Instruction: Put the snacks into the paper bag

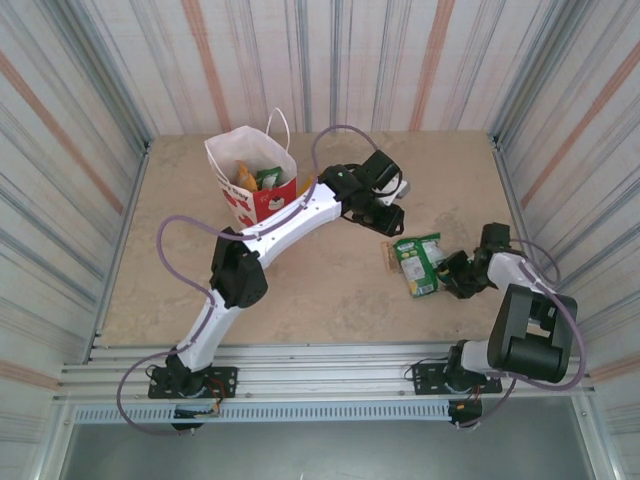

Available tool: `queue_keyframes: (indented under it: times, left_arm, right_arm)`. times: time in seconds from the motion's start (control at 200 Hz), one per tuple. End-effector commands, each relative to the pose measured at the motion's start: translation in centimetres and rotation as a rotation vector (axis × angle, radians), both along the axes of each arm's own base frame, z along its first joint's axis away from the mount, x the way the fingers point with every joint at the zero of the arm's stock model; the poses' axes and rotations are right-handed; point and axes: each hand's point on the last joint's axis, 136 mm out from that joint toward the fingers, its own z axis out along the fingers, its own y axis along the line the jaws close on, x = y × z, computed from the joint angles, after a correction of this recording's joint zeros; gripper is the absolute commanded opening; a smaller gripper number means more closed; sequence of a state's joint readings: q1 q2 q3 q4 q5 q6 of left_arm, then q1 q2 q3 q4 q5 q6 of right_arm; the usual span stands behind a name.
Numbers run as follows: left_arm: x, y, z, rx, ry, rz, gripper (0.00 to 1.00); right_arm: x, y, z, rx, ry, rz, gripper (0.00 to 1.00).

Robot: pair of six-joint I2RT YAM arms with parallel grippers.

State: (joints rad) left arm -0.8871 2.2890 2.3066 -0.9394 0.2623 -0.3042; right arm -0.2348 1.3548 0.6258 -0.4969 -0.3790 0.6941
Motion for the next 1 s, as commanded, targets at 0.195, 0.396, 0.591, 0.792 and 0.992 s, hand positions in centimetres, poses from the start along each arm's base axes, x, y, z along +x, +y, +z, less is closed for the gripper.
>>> queue_keyframes:
  times: [0.195,0.396,0.591,0.792,0.992]
  left_arm:
    - [-0.1,0.3,0.3,-0.032,0.035,0.015,0.53]
    - [0.0,-1.1,-0.7,-0.074,0.067,0.001,0.49]
    - [0.4,-2.0,-2.9,-0.075,0.078,-0.015,0.45]
    - [0.2,-3.4,-4.7,-0.102,0.114,-0.046,0.38]
    - [0.0,-4.9,-6.0,-0.134,0.139,-0.069,0.33]
  right_arm:
    - [1.0,4.1,3.8,-0.049,-0.047,0.153,0.55]
    - [2.4,2.2,8.2,-0.095,-0.199,0.210,0.54]
    - [3.9,0.7,8.2,-0.092,-0.279,0.250,0.54]
    - [5.0,0.0,6.8,-0.059,-0.289,0.319,0.55]
    - [5.8,-0.7,5.5,-0.022,-0.276,0.339,0.56]
